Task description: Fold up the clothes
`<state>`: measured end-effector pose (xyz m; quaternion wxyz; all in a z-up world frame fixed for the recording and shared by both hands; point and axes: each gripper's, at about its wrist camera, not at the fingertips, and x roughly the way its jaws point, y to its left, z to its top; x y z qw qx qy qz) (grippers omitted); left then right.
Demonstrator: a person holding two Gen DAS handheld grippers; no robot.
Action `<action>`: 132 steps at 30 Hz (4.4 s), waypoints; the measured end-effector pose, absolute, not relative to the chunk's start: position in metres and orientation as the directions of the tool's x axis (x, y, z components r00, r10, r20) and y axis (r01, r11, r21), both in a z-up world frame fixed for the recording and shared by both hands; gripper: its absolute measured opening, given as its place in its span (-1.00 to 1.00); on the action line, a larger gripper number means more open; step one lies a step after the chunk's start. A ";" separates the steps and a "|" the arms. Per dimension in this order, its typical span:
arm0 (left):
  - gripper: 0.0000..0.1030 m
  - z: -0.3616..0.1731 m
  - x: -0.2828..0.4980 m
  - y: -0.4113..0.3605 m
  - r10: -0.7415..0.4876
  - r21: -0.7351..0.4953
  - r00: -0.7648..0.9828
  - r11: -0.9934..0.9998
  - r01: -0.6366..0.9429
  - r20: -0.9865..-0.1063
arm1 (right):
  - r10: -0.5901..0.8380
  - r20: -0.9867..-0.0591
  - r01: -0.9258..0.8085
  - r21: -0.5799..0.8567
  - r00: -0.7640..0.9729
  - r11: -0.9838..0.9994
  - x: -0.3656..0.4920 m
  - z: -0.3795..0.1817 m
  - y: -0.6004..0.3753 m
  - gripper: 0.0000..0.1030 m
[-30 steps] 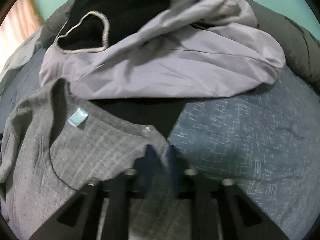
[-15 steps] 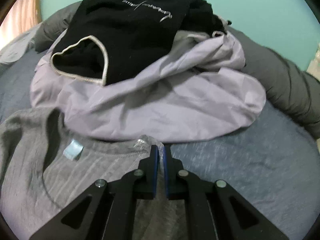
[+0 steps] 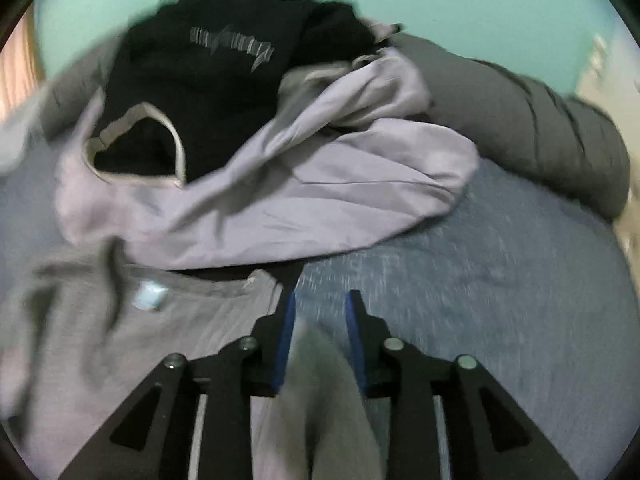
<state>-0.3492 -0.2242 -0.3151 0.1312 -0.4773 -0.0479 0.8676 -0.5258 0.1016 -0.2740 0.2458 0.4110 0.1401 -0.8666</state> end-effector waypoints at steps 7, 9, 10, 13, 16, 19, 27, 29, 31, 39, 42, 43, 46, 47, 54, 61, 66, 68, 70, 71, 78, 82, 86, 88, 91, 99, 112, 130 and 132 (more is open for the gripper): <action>-0.03 -0.313 -0.291 -0.230 0.283 -0.257 -0.471 -0.959 -0.119 -0.836 | -0.479 -0.738 0.500 0.222 -0.475 -0.837 -0.432 -0.234 0.204 -0.29; -0.03 -0.314 -0.272 -0.231 0.290 -0.279 -0.462 -0.956 -0.094 -0.838 | -0.503 -0.719 0.465 0.277 -0.480 -0.841 -0.399 -0.232 0.232 -0.23; -0.03 -0.315 -0.262 -0.231 0.286 -0.280 -0.457 -0.956 -0.083 -0.842 | -0.515 -0.711 0.458 0.299 -0.478 -0.837 -0.381 -0.233 0.244 -0.19; -0.02 -0.320 -0.232 -0.228 0.281 -0.284 -0.432 -0.957 -0.058 -0.857 | -0.546 -0.693 0.443 0.349 -0.471 -0.826 -0.330 -0.237 0.269 -0.16; 0.00 -0.328 -0.208 -0.223 0.277 -0.290 -0.407 -0.957 -0.031 -0.870 | -0.566 -0.687 0.441 0.379 -0.455 -0.814 -0.288 -0.249 0.278 -0.12; 0.01 -0.335 -0.187 -0.220 0.279 -0.302 -0.391 -0.953 -0.001 -0.877 | -0.588 -0.674 0.439 0.407 -0.447 -0.801 -0.250 -0.258 0.283 -0.10; 0.03 -0.344 -0.143 -0.217 0.254 -0.291 -0.357 -0.955 0.053 -0.899 | -0.672 -0.593 0.481 0.475 -0.443 -0.737 -0.196 -0.278 0.280 -0.09; 0.03 -0.347 -0.137 -0.217 0.251 -0.290 -0.348 -0.955 0.066 -0.903 | -0.682 -0.575 0.497 0.473 -0.451 -0.728 -0.188 -0.283 0.279 -0.08; 0.03 -0.348 -0.132 -0.217 0.257 -0.299 -0.346 -0.951 0.075 -0.902 | -0.691 -0.566 0.506 0.477 -0.449 -0.719 -0.185 -0.289 0.276 -0.08; 0.03 -0.344 -0.114 -0.203 0.282 -0.324 -0.362 -0.944 0.061 -0.888 | -0.730 -0.522 0.527 0.508 -0.441 -0.681 -0.191 -0.282 0.263 -0.08; 0.03 -0.347 -0.113 -0.200 0.285 -0.327 -0.354 -0.943 0.062 -0.891 | -0.732 -0.514 0.549 0.488 -0.448 -0.679 -0.188 -0.278 0.260 -0.08; 0.03 -0.350 -0.114 -0.201 0.295 -0.339 -0.351 -0.939 0.068 -0.889 | -0.728 -0.514 0.553 0.478 -0.455 -0.683 -0.187 -0.277 0.259 -0.08; 0.02 -0.358 -0.114 -0.200 0.315 -0.361 -0.340 -0.929 0.080 -0.886 | -0.739 -0.498 0.544 0.502 -0.454 -0.672 -0.189 -0.277 0.263 -0.08; -0.08 -0.361 -0.114 -0.200 0.319 -0.365 -0.337 -0.927 0.081 -0.886 | -0.740 -0.494 0.540 0.507 -0.457 -0.672 -0.190 -0.276 0.264 -0.08; -0.86 -0.325 -0.114 -0.206 0.219 -0.243 -0.382 -0.970 0.016 -0.898 | -0.739 -0.483 0.535 0.511 -0.469 -0.673 -0.191 -0.273 0.269 -0.08; -0.87 -0.273 -0.127 -0.275 0.009 -0.061 -0.440 -0.993 0.105 -0.898 | -0.735 -0.486 0.539 0.500 -0.473 -0.678 -0.188 -0.272 0.267 -0.08; -0.86 -0.270 -0.145 -0.318 -0.103 0.031 -0.406 -0.983 0.180 -0.908 | -0.732 -0.490 0.540 0.495 -0.474 -0.681 -0.189 -0.274 0.266 -0.08; -0.86 -0.270 -0.155 -0.325 -0.129 0.054 -0.407 -0.980 0.190 -0.904 | -0.729 -0.495 0.536 0.495 -0.473 -0.684 -0.191 -0.277 0.265 -0.08; -0.86 -0.270 -0.166 -0.331 -0.156 0.079 -0.411 -0.977 0.198 -0.898 | -0.727 -0.498 0.535 0.494 -0.472 -0.685 -0.192 -0.278 0.264 -0.08; -0.86 -0.271 -0.171 -0.335 -0.167 0.088 -0.411 -0.975 0.203 -0.896 | -0.724 -0.503 0.535 0.490 -0.472 -0.688 -0.193 -0.279 0.264 -0.08; -0.79 -0.289 -0.207 -0.385 -0.242 0.155 -0.360 -0.955 0.254 -0.901 | -0.709 -0.528 0.550 0.454 -0.467 -0.700 -0.193 -0.283 0.256 -0.08; -0.49 -0.303 -0.211 -0.413 -0.291 0.192 -0.311 -0.931 0.312 -0.905 | -0.720 -0.525 0.544 0.477 -0.454 -0.690 -0.196 -0.286 0.254 -0.08; -0.48 -0.301 -0.195 -0.424 -0.275 0.145 -0.329 -0.919 0.367 -0.904 | -0.712 -0.533 0.546 0.463 -0.458 -0.698 -0.196 -0.285 0.252 -0.08; -0.48 -0.299 -0.181 -0.419 -0.249 0.119 -0.347 -0.927 0.356 -0.904 | -0.712 -0.529 0.544 0.465 -0.461 -0.698 -0.195 -0.282 0.254 -0.08; -0.47 -0.295 -0.160 -0.409 -0.226 0.099 -0.370 -0.938 0.332 -0.901 | -0.704 -0.525 0.521 0.476 -0.478 -0.708 -0.194 -0.272 0.266 -0.08; -0.33 -0.266 -0.113 -0.345 -0.063 -0.042 -0.464 -0.976 0.212 -0.883 | -0.634 -0.624 0.431 0.468 -0.457 -0.771 -0.195 -0.243 0.337 0.10; -0.27 -0.244 -0.066 -0.251 0.123 -0.148 -0.528 -0.989 0.006 -0.841 | -0.396 -0.892 0.311 0.321 -0.218 -0.895 -0.168 -0.303 0.437 0.12; -0.17 -0.245 -0.045 -0.237 0.131 -0.148 -0.513 -0.989 -0.006 -0.848 | -0.399 -0.899 0.419 0.297 -0.181 -0.858 -0.152 -0.327 0.421 -0.89; -0.17 -0.245 -0.046 -0.238 0.130 -0.150 -0.515 -0.989 -0.002 -0.847 | -0.408 -0.889 0.422 0.294 -0.209 -0.857 -0.153 -0.316 0.427 -0.90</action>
